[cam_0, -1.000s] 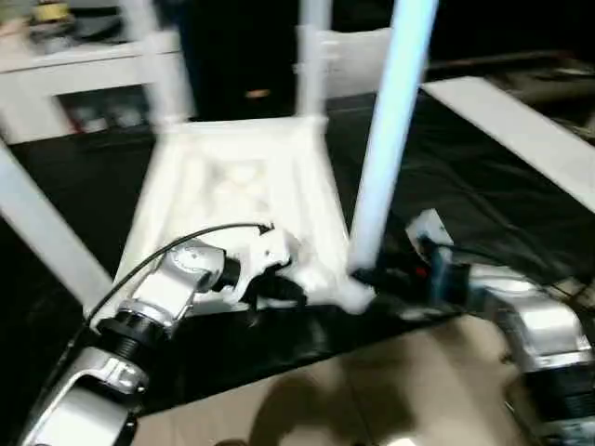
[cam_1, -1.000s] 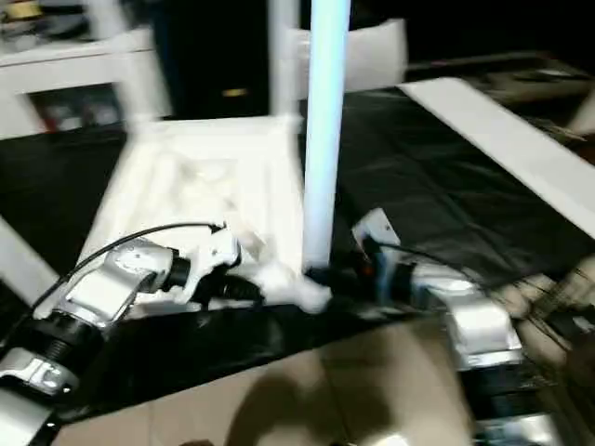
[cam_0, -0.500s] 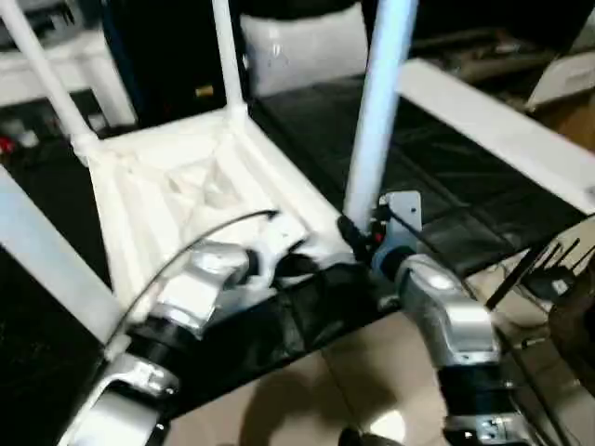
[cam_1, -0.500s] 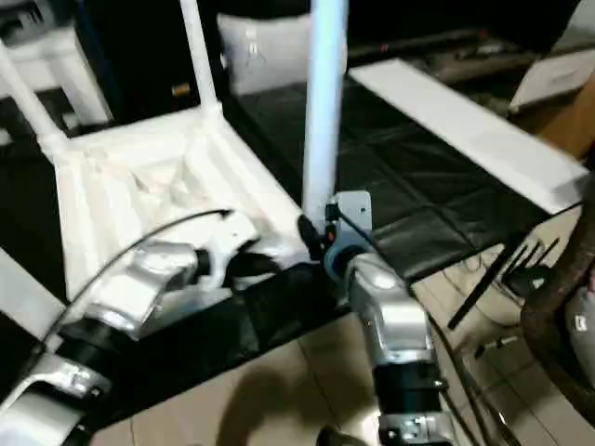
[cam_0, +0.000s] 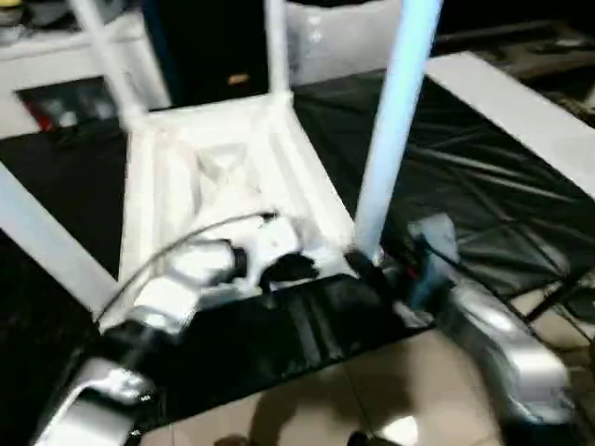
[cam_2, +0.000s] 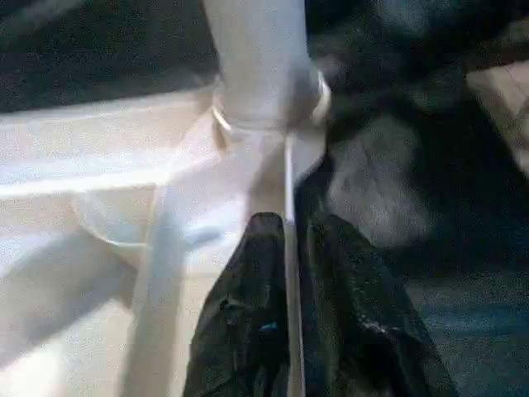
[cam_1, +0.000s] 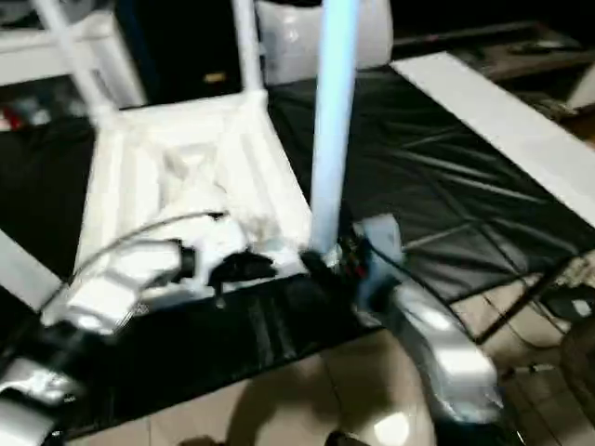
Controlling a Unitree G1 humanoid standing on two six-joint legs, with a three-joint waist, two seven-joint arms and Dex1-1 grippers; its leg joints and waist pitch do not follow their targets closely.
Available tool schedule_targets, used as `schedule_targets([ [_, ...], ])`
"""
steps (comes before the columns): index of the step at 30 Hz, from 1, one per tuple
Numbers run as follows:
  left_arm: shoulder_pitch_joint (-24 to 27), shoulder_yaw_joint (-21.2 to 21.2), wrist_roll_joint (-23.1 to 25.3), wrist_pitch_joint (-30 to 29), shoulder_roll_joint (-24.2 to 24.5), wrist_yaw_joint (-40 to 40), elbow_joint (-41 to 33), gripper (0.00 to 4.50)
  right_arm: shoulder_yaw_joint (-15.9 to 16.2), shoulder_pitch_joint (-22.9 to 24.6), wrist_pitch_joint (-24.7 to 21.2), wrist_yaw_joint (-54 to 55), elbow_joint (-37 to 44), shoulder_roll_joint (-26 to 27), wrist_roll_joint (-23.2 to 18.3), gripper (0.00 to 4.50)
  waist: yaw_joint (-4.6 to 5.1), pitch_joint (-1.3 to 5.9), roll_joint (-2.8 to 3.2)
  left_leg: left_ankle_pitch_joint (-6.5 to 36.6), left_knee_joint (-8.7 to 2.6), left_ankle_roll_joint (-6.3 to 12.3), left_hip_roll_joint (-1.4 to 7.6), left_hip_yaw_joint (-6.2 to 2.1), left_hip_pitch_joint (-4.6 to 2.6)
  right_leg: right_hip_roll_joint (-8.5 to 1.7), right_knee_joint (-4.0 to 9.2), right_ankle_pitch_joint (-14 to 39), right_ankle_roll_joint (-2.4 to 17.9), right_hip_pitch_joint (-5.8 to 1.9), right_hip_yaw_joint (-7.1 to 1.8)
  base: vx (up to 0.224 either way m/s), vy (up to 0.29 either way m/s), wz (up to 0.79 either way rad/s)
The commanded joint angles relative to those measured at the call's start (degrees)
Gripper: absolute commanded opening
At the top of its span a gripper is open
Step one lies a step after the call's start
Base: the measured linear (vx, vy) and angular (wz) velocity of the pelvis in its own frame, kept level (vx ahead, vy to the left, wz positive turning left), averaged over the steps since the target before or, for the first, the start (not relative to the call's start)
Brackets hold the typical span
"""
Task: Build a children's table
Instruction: Rotate table base
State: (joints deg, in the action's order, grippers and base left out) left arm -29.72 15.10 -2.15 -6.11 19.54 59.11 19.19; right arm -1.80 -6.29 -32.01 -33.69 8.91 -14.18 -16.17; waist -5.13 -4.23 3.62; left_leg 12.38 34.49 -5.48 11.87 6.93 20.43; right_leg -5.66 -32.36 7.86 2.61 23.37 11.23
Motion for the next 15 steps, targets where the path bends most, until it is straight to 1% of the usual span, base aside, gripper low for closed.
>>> schedule_targets([
  [1, 2.11, -2.66, -3.31, -0.30, -0.95, -1.14, -3.52, 0.97, 0.21, 1.20, -0.76, -0.79, 2.82, -0.36, -1.13, 4.37, -0.33, 4.81, -1.10, 3.41, -3.51, 4.30, 1.08, 1.15, 0.54, -4.15, 3.92, 20.32, 3.05, -4.76, -3.96, 0.000, 0.000, 0.00],
  [2, 3.20, -3.70, -4.64, -1.39, -1.65, -1.97, -5.17, 1.03, 0.28, 1.77, -0.96, -0.63, 3.49, -0.55, -1.33, 4.43, -0.27, 4.55, -1.19, 4.78, -3.66, 3.92, 0.94, 1.29, 0.50, -4.00, 4.48, 22.95, 2.06, -4.62, -3.87, 0.000, 0.000, 0.00],
  [3, 4.18, -4.67, -5.83, -2.65, -2.36, -2.89, -6.68, 1.15, 0.41, 2.10, -1.19, -0.24, 3.96, -0.61, -1.27, 4.47, -0.24, 4.40, -1.12, 6.47, -3.71, 3.45, 0.88, 1.37, 0.26, -3.93, 4.85, 25.49, 1.17, -4.46, -3.71, 0.000, 0.000, 0.00],
  [4, 5.40, -5.83, -6.47, -4.18, -3.35, -5.21, -8.60, 1.15, 0.34, 2.33, -1.77, 0.82, 4.72, -0.38, -1.40, 4.47, 0.00, 4.32, -1.56, 9.59, -3.56, 2.63, 0.47, 1.54, -0.36, -3.77, 5.88, 30.97, -1.38, -4.06, -3.16, 0.000, 0.000, 0.00],
  [5, 6.65, -7.09, -6.46, -5.50, -4.50, -8.56, -10.55, 1.15, 0.38, 2.49, -2.52, 1.87, 5.77, 0.00, -1.44, 4.47, 0.17, 4.27, -1.85, 9.88, -3.50, 2.63, 0.31, 1.55, -0.26, -3.42, 6.37, 32.42, -3.01, -3.95, -2.79, 0.000, 0.000, 0.00],
  [6, 7.92, -8.34, -6.12, -7.60, -5.63, -12.21, -12.66, 1.15, 0.47, 2.71, -3.36, 2.55, 7.02, 0.42, -1.69, 4.47, 0.35, 4.42, -2.01, 10.03, -3.50, 2.30, 0.50, 1.47, -0.17, -3.36, 6.18, 32.03, -3.41, -4.09, -2.68, 0.000, 0.000, 0.00],
  [7, 8.57, -8.95, -5.90, -8.84, -6.18, -14.02, -13.77, 1.15, 0.54, 2.83, -3.78, 2.78, 7.64, 0.63, -1.83, 4.47, 0.44, 4.32, -1.88, 10.23, -3.56, 2.37, 0.53, 1.39, -0.08, -3.36, 6.43, 32.15, -3.89, -4.13, -2.49, 0.000, 0.000, 0.00],
  [8, 10.63, -10.29, -6.58, -11.37, -7.59, -16.99, -17.39, 1.15, 0.81, 3.22, -3.17, 3.00, 8.42, 0.90, -1.65, 4.47, 0.85, 4.20, -1.70, 12.43, -3.37, 2.23, 0.42, 1.37, -0.43, -3.09, 7.20, 34.03, -5.68, -3.69, -1.98, 0.000, 0.000, 0.00],
  [9, 11.36, -10.95, -7.17, -12.65, -8.24, -18.05, -18.73, 1.15, 1.24, 3.32, -2.76, 2.95, 8.59, 0.62, -1.11, 4.47, 1.05, 4.14, -1.67, 13.47, -3.43, 2.18, 0.54, 1.27, -0.50, -3.04, 7.45, 34.47, -5.99, -3.73, -1.79, 0.000, 0.000, 0.00],
  [10, 13.22, -11.95, -6.85, -14.17, -9.65, -21.40, -21.75, 1.15, 1.83, 3.52, -2.58, 3.29, 8.85, 0.37, -0.37, 4.47, 1.46, 4.09, -1.36, 15.99, -3.49, 2.26, 0.93, 0.98, -0.68, -2.93, 7.87, 34.87, -6.47, -3.90, -1.31, 0.000, 0.000, 0.00],
  [11, 14.61, -12.70, -6.17, -15.35, -11.03, -24.41, -23.83, 1.15, 1.66, 3.55, -3.05, 3.92, 8.79, 0.71, -0.47, 4.47, 1.78, 4.10, -1.23, 17.66, -3.79, 2.26, 1.47, 0.77, -0.92, -2.85, 7.93, 34.23, -6.21, -4.06, -1.14, 0.000, 0.000, 0.00],
  [12, 15.51, -13.09, -5.24, -15.96, -11.99, -26.73, -25.13, 1.15, 1.46, 3.47, -3.43, 4.38, 8.64, 0.96, -0.59, 4.47, 2.17, 3.87, -0.65, 24.80, -6.36, 3.55, 3.70, -2.63, 2.24, -3.69, 3.75, 29.35, -4.55, -6.88, -1.49, 0.000, 0.000, 0.00],
  [13, 16.16, -13.02, -3.17, -16.11, -12.54, -29.04, -26.09, 1.15, 1.74, 3.26, -2.80, 4.32, 8.43, 0.61, -0.01, 4.47, 2.17, 3.87, -0.65, 24.80, -6.36, 3.55, 3.70, -2.63, 2.24, -3.69, 3.75, 29.35, -4.55, -6.88, -1.49, -0.015, -0.040, 0.38],
  [14, 16.47, -12.92, -1.69, -16.31, -12.84, -30.56, -26.63, 1.15, 2.05, 3.02, -2.17, 4.16, 8.23, 0.22, 0.54, 4.47, 2.23, 3.37, -0.37, 32.43, -9.11, 2.20, 4.03, -5.66, 4.46, -3.02, -1.94, 23.70, -1.57, -8.14, -3.08, -0.015, -0.040, 0.38],
  [15, 17.12, -12.96, 0.23, -17.98, -13.77, -33.60, -27.66, 1.15, 2.64, 2.61, -1.24, 3.79, 7.66, -0.29, 1.24, 4.47, 2.70, 2.95, -1.56, 37.16, -8.70, -0.12, 3.51, -7.19, 3.05, -2.68, -1.50, 21.08, 1.05, -6.20, -4.65, -0.007, -0.059, 0.66],
])
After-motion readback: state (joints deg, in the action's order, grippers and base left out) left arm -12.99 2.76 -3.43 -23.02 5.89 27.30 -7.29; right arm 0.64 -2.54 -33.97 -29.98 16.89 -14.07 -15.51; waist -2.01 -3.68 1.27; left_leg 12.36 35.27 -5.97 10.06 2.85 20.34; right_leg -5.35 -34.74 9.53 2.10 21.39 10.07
